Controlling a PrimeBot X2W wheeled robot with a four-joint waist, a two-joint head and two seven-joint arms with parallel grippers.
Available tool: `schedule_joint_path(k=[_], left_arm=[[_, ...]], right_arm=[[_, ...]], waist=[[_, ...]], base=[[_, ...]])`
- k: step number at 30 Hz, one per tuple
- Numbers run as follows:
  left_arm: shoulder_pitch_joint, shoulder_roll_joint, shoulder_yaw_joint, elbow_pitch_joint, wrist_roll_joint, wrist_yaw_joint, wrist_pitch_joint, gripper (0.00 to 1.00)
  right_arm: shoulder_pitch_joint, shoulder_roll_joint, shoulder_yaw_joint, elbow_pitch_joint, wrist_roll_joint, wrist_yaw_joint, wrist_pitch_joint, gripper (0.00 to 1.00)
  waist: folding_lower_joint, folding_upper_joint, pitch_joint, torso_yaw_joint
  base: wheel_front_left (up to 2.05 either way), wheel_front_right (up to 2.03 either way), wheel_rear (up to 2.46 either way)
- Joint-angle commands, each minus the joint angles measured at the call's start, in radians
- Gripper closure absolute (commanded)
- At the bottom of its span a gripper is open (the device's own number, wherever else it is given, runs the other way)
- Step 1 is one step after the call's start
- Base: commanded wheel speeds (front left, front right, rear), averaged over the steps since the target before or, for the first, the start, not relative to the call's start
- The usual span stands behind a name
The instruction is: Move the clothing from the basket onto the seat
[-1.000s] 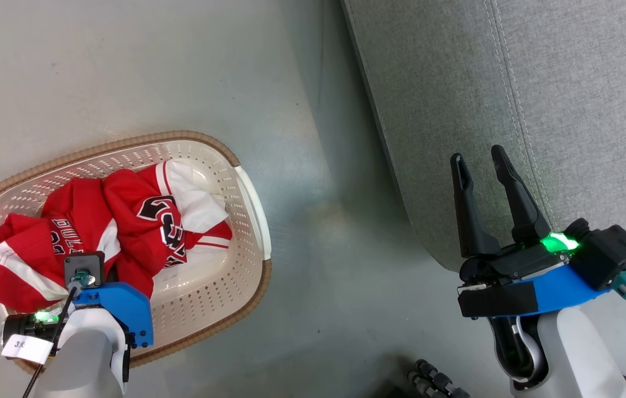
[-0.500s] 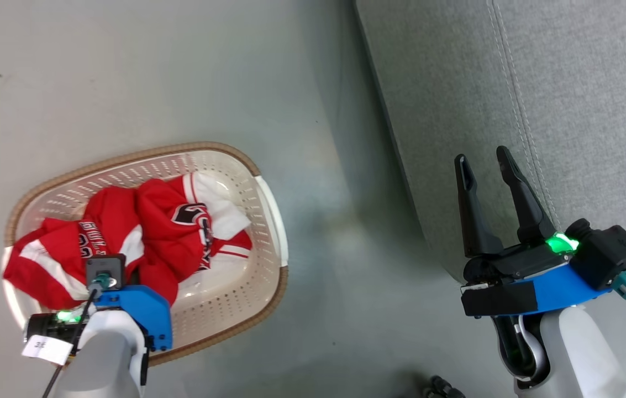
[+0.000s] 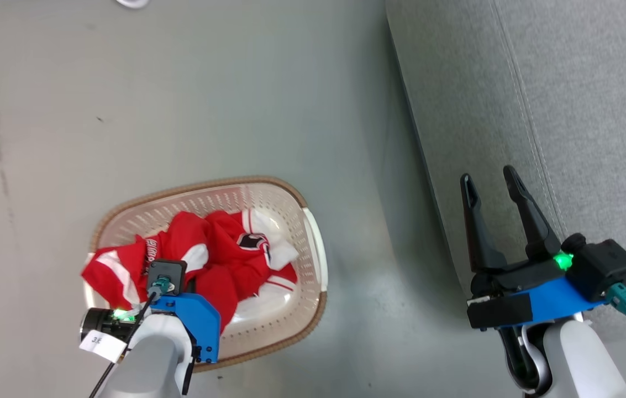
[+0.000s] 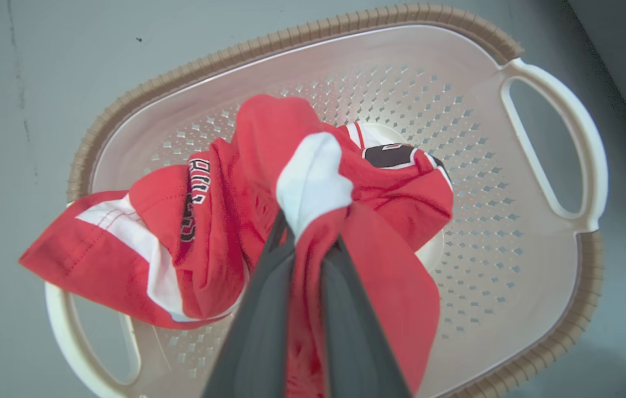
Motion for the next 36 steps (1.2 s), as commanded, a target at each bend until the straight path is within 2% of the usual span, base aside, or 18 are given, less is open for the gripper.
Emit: schedule_joint_path(k=[1,8,16,24,36], left_arm=[[-0.004,-0.001,-0.005,0.002,-0.004,-0.005,0.000,1.00],[0.032,-0.019,-0.041,0.006,-0.023,-0.037,0.002,1.00],[0.098,-0.020,-0.120,-0.061,-0.085,-0.092,0.002,1.00],[0.146,-0.019,-0.230,-0.134,-0.138,-0.101,0.010,1.00],[0.137,-0.019,-0.369,-0.264,-0.232,-0.102,0.018,1.00]], right_arm=[[0.015,-0.003,-0.004,0.003,-0.001,0.002,-0.006,0.00],[0.054,-0.003,-0.007,0.025,-0.018,0.002,-0.006,0.00],[0.110,-0.003,-0.014,0.060,-0.038,0.001,-0.006,0.00],[0.162,-0.003,-0.014,0.078,-0.052,0.001,-0.006,0.00],[0.208,-0.003,-0.010,0.091,-0.051,0.001,-0.006,0.00]], waist=[[0.0001,0.0000,-0.059,0.041],[0.0001,0.0000,-0.161,0.077],[0.0001,0.0000,-0.283,0.111],[0.0001,0.0000,-0.380,0.136],[0.0001,0.0000,-0.455,0.160]], base=[[0.00,0.00,0.00],[0.00,0.00,0.00],[0.00,0.00,0.00],[0.00,0.00,0.00],[0.00,0.00,0.00]])
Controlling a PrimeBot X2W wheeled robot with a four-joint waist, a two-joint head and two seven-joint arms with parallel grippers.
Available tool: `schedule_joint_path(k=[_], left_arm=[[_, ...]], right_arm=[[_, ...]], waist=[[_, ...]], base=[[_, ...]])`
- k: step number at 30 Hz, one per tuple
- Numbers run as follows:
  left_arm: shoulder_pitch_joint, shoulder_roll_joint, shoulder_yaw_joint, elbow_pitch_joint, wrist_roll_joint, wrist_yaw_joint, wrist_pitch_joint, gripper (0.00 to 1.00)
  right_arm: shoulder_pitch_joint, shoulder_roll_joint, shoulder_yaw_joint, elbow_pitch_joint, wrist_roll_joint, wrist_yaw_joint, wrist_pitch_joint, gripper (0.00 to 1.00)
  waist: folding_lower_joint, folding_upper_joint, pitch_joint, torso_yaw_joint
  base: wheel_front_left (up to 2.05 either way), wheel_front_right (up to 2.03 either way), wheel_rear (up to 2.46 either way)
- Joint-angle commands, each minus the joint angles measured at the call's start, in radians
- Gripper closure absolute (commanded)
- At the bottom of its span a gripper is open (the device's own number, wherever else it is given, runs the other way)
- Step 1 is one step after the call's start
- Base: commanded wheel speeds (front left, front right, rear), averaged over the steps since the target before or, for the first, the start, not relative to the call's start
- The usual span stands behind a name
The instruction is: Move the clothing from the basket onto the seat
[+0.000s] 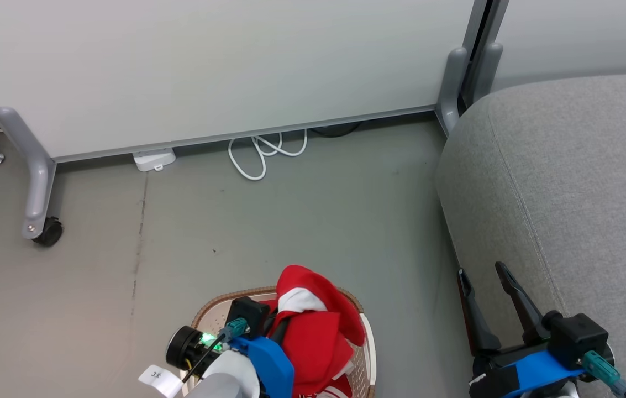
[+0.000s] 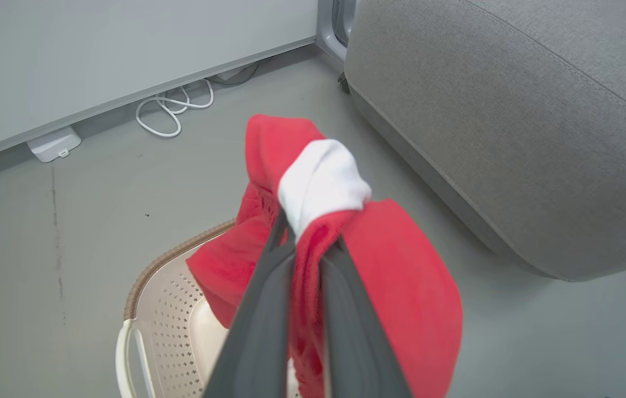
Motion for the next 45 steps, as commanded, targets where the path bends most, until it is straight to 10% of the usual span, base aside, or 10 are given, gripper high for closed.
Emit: schedule_joint_path(k=[1,45], left_arm=[[-0.016,0.000,-0.014,-0.015,-0.009,0.006,-0.004,1.00],[-0.279,0.000,-0.318,-0.362,-0.272,0.137,0.001,1.00]], right_arm=[[0.015,-0.003,-0.001,0.003,0.000,0.001,-0.006,0.00],[0.068,-0.003,-0.005,-0.014,0.005,0.001,0.014,0.00]], waist=[[0.0002,-0.0001,-0.013,0.006],[0.0002,-0.0001,-0.071,0.067]], base=[[0.00,0.00,0.00],[0.00,0.00,0.00]])
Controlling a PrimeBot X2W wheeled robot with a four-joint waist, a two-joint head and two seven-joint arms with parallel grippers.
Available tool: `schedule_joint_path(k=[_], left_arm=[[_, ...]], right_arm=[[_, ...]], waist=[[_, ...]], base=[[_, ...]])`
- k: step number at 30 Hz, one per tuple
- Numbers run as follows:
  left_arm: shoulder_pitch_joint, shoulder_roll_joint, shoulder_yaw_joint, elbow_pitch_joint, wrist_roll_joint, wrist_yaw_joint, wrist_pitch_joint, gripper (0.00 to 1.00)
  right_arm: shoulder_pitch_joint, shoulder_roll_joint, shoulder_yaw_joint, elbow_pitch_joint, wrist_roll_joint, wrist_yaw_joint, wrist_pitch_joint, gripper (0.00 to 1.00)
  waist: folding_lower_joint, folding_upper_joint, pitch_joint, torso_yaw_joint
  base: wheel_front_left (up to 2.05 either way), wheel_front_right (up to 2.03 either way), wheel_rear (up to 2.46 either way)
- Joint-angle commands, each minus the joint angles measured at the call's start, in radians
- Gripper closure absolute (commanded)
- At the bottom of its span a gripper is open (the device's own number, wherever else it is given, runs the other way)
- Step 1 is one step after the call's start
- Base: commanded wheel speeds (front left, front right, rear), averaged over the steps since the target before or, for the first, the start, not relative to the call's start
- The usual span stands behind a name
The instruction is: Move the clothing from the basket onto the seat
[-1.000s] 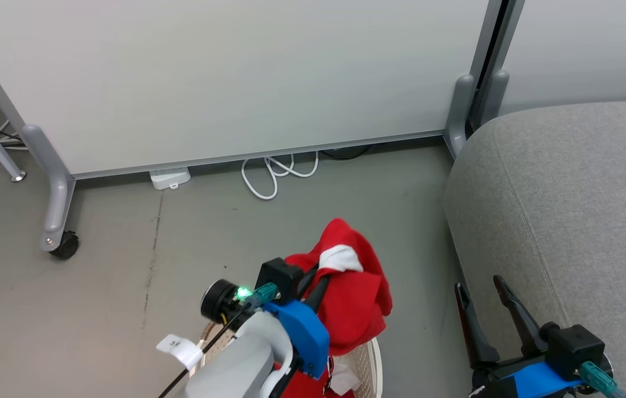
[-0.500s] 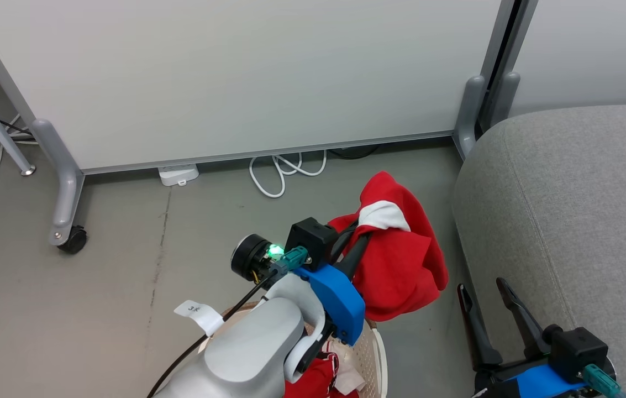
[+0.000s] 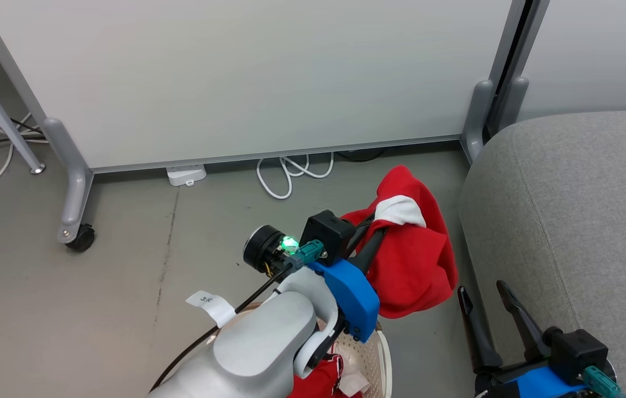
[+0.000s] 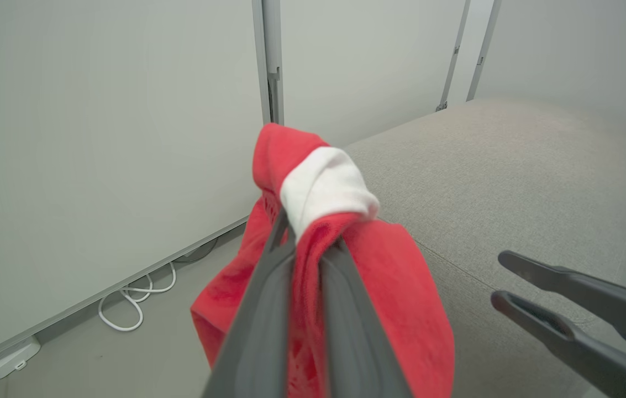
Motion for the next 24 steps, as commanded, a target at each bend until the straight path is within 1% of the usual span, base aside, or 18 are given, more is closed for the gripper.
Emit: schedule_joint_path(k=[1,10,19,24], left_arm=[[-0.016,0.000,-0.005,-0.004,-0.008,0.004,-0.006,1.00],[-0.028,0.000,-0.034,-0.004,-0.023,0.014,-0.010,1.00],[-0.042,0.000,-0.064,-0.007,-0.041,0.015,-0.014,1.00],[-0.047,0.000,-0.079,-0.011,-0.052,0.015,-0.014,1.00]], right_arm=[[0.011,-0.003,-0.002,-0.003,0.002,0.001,0.001,0.00],[-0.029,-0.003,-0.007,0.007,-0.018,0.001,0.019,0.00],[-0.122,-0.003,0.026,0.064,-0.074,0.001,0.078,0.00],[-0.161,-0.003,0.042,0.103,-0.091,0.001,0.093,0.00]], waist=[[0.0000,-0.0001,0.001,0.001],[0.0000,-0.0001,0.016,-0.001],[0.0000,-0.0001,0.021,0.001],[0.0000,-0.0001,0.022,0.006]], base=[[0.00,0.00,0.00],[0.00,0.00,0.00],[0.00,0.00,0.00],[0.00,0.00,0.00]])
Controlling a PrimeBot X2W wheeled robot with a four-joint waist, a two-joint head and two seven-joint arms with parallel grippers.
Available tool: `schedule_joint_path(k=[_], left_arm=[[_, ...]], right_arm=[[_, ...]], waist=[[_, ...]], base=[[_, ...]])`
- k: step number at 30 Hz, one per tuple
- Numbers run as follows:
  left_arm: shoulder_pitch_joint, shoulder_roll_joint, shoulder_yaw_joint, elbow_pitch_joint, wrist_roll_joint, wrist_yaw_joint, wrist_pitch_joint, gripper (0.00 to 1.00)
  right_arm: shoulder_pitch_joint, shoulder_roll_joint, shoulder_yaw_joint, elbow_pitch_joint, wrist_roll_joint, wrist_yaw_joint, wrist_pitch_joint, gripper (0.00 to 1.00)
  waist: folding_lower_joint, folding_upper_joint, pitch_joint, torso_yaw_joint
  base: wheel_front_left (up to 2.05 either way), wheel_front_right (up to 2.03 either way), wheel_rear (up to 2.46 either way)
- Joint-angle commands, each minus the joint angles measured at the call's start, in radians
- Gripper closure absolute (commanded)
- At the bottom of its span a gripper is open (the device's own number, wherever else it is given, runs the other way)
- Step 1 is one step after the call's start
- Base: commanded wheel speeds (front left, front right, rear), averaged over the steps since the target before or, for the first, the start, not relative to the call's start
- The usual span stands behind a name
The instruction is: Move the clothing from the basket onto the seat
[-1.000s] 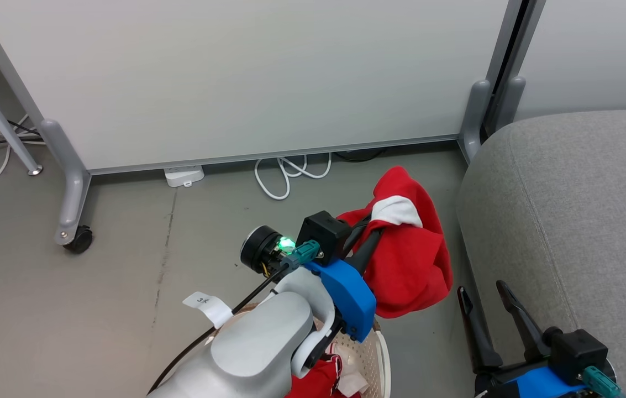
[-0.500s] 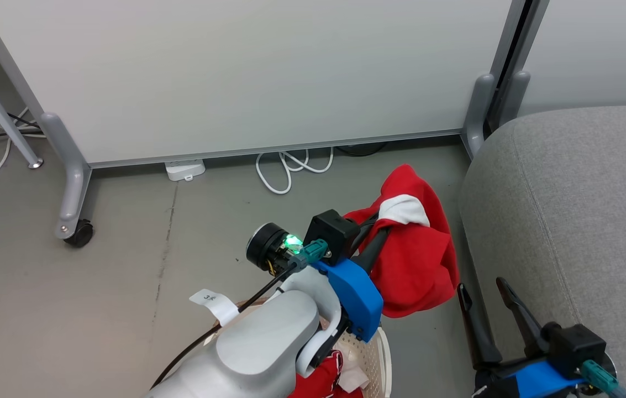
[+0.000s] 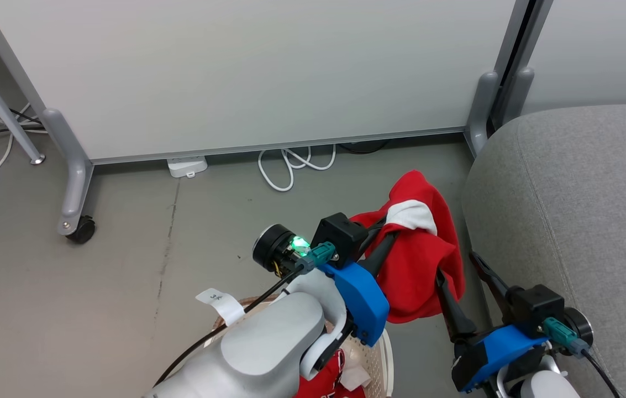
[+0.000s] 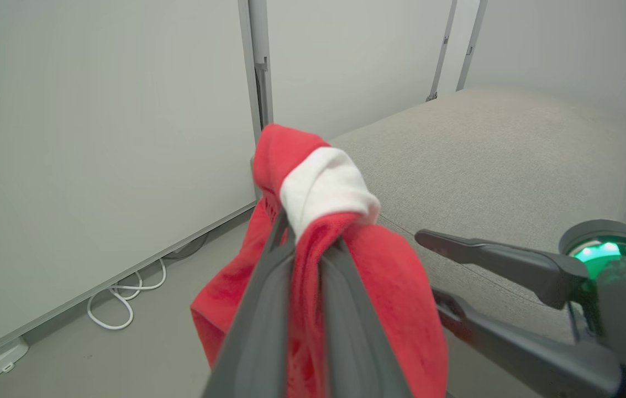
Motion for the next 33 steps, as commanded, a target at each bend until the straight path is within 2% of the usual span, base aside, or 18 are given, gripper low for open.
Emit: schedule_joint_path(k=[1,20,33], left_arm=[[-0.018,0.000,-0.006,-0.004,-0.007,0.002,-0.006,1.00],[-0.032,0.000,-0.050,-0.021,-0.036,-0.005,0.004,1.00],[-0.040,0.000,-0.072,-0.024,-0.051,-0.005,0.006,1.00]], right_arm=[[-0.023,-0.003,0.008,0.019,-0.006,0.001,0.006,0.00],[-0.168,-0.003,0.106,0.238,0.001,0.001,0.010,0.00],[-0.260,-0.003,0.136,0.369,0.049,0.001,-0.044,0.00]], waist=[[-0.0001,0.0000,0.001,0.003],[-0.0001,0.0000,0.001,0.011],[-0.0001,0.0000,0.001,0.014]], base=[[0.00,0.00,0.00],[0.00,0.00,0.00],[0.00,0.00,0.00]])
